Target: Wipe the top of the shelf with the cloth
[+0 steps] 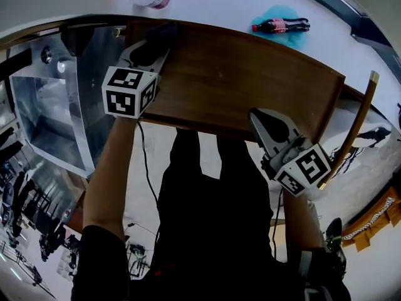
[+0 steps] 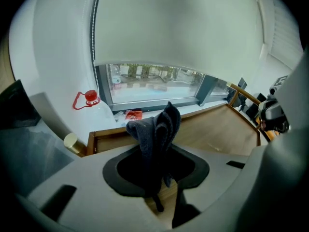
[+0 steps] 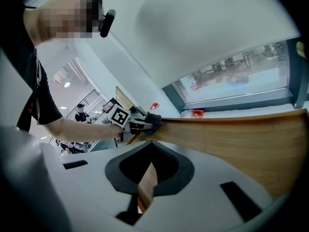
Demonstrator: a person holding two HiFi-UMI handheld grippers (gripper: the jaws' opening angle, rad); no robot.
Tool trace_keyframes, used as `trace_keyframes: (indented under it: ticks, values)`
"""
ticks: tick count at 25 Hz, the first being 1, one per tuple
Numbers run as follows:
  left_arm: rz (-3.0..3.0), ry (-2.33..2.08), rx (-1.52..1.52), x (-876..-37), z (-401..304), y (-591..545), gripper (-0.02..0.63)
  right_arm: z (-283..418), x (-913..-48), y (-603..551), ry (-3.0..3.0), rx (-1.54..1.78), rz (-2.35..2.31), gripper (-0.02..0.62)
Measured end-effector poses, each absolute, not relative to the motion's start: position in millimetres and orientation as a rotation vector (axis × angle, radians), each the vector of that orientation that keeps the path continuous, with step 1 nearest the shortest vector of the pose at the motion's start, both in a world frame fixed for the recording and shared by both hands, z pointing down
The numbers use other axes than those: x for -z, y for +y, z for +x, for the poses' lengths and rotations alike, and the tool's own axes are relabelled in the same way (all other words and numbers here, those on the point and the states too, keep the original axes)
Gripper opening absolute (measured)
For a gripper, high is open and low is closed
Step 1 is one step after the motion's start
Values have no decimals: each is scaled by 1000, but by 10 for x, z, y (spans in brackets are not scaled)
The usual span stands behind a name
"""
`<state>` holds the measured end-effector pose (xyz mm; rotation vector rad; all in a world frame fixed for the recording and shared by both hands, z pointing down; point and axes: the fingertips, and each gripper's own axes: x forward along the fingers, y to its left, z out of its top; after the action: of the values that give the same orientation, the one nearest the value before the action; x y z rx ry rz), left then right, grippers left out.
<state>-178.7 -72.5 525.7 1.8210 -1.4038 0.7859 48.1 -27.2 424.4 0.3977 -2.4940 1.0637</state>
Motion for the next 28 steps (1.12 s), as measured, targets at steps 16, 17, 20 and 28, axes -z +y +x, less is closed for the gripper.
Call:
trace_keyframes:
  ticks: [16,17,20,28]
  values:
    - [1911,-1293,-792,-5283,-1068,-920,140,872,-4163,-379,-2513,-1082,500,5]
    - [1918,-1283,-793,-5284,-1012,-932,140,896,-4155,-384,-2514,-1083,505,3]
    - [1937,-1255,-799,-5284,-851,-965,140,976,-4128,-400,-2515,-1085,523,3]
    - [1974,-1212,-805,-5286,-533,-1066,140,1209,-4085,-474,-2523,-1087,583,3]
